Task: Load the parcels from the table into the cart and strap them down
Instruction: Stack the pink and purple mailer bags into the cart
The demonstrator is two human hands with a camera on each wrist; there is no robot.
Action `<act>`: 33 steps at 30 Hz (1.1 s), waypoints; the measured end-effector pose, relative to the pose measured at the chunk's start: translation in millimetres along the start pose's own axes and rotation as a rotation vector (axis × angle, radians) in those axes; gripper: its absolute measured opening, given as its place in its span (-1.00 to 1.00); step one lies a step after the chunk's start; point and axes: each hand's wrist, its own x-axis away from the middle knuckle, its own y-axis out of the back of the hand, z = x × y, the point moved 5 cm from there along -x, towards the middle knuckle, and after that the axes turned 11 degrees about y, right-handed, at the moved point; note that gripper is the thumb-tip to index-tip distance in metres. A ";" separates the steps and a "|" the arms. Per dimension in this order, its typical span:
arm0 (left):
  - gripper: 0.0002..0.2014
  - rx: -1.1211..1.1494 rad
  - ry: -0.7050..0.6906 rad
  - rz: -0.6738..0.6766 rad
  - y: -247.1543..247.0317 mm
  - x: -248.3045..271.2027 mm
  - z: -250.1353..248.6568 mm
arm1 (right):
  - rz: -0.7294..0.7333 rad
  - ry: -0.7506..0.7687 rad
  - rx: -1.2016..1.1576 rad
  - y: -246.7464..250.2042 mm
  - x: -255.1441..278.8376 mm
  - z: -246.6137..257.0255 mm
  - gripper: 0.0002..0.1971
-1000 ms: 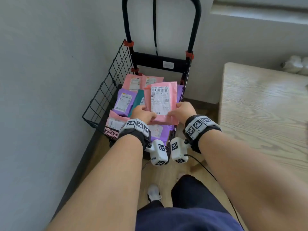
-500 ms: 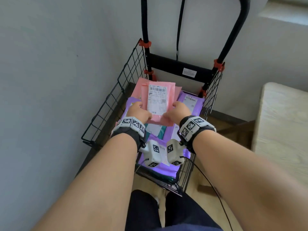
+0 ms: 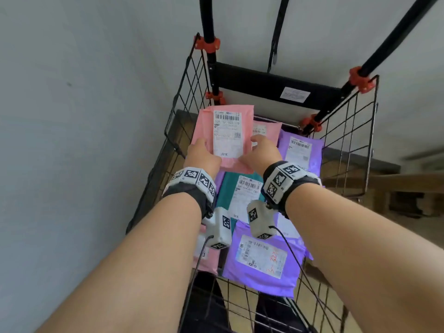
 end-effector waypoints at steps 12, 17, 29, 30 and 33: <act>-0.39 -0.254 -0.154 -0.024 -13.6 -80.0 -8.5 | -0.078 -0.031 -0.127 -52.3 -74.8 4.5 -0.43; -0.33 -0.227 -0.128 0.004 -25.6 -96.9 0.3 | -0.066 -0.022 -0.118 -66.9 -87.5 0.7 -0.48; -0.43 -0.534 -0.207 0.150 -51.0 -108.2 31.0 | 0.146 0.008 0.032 -97.0 -78.7 8.2 -0.67; -0.46 -0.555 -0.192 0.161 -51.7 -108.6 33.7 | 0.179 -0.013 0.075 -97.9 -79.1 7.6 -0.68; -0.49 -0.616 -0.187 0.167 -54.6 -109.9 38.5 | 0.260 -0.076 0.172 -99.0 -79.8 5.3 -0.68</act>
